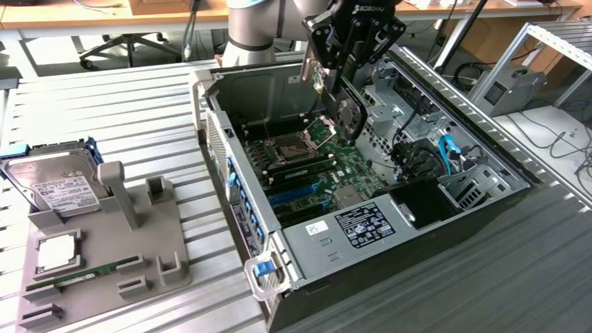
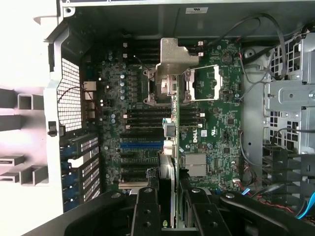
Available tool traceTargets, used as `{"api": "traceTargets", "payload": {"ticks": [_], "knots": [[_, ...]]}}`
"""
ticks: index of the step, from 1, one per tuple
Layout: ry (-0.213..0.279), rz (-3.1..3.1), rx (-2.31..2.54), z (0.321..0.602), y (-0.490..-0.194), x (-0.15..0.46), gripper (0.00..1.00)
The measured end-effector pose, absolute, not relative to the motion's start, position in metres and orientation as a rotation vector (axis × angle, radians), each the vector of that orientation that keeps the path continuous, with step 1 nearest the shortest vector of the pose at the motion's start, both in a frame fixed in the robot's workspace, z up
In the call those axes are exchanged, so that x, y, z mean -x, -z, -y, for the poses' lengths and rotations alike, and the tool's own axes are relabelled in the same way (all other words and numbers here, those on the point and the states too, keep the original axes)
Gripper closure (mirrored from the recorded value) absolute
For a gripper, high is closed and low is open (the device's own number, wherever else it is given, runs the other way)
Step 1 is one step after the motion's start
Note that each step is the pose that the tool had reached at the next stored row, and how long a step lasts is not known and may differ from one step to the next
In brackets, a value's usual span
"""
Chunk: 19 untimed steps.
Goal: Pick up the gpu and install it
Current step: 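Pick up the gpu and move the gpu toward the slot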
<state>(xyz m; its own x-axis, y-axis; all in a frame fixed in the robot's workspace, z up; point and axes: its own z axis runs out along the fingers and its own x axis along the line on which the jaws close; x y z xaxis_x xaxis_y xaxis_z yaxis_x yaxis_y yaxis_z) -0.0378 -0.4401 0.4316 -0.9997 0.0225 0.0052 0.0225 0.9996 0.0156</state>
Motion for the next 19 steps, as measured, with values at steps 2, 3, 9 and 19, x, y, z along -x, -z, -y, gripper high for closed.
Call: {"api": "traceTargets", "payload": {"ticks": [2,3,9,19], "knots": [[0.025,3.136,0.035,0.4396,-0.4303,0.0374,0.74],[0.025,3.136,0.035,0.4394,-0.4298,0.0372,0.74],[0.025,3.136,0.035,0.4379,-0.4264,0.0359,0.74],[0.025,3.136,0.035,0.4364,-0.4219,0.0344,0.74]]}}
